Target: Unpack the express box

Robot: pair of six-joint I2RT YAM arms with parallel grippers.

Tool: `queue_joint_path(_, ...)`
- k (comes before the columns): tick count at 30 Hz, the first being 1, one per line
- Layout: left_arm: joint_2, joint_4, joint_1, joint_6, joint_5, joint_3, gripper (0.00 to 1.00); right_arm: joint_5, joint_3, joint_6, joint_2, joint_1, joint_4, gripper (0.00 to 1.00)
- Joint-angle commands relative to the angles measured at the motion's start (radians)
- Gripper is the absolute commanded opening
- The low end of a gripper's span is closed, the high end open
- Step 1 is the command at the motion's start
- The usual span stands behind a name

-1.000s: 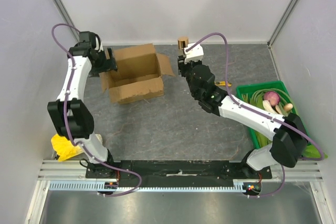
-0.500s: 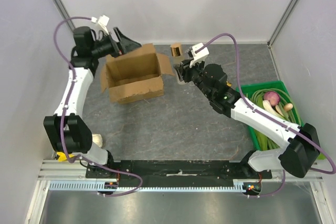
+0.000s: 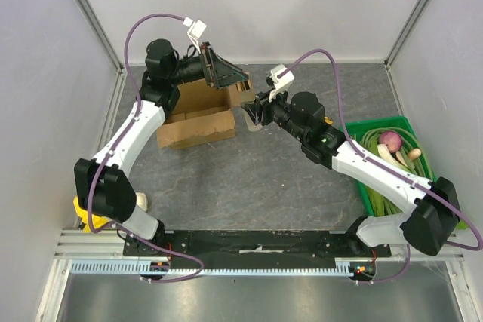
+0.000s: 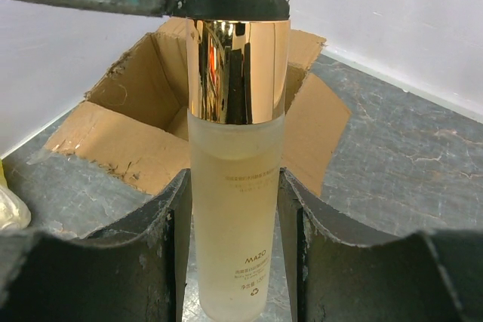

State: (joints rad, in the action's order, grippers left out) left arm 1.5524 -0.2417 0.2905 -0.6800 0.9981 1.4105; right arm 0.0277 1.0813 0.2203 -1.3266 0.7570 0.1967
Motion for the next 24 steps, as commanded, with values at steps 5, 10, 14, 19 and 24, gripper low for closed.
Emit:
queue_joint_path(5, 0.018, 0.14, 0.015, 0.112, 0.024, 0.061, 0.85, -0.026, 0.071, 0.037, 0.059, 0.001, 0.087, 0.0)
queue_joint_path(10, 0.026, 0.191, 0.03, 0.142, 0.024, 0.05, 0.85, -0.025, 0.072, 0.044, 0.05, 0.001, 0.096, 0.0)
queue_joint_path(14, 0.046, 0.231, 0.039, 0.148, 0.027, 0.065, 0.82, -0.026, 0.074, 0.04, 0.046, 0.001, 0.096, 0.0)
queue_joint_path(19, 0.058, 0.236, 0.045, 0.151, 0.037, 0.071, 0.59, -0.026, 0.074, 0.036, 0.046, 0.001, 0.095, 0.0)
queue_joint_path(24, 0.061, 0.232, 0.05, 0.155, 0.024, 0.077, 0.27, -0.023, 0.066, 0.036, 0.041, 0.001, 0.09, 0.0)
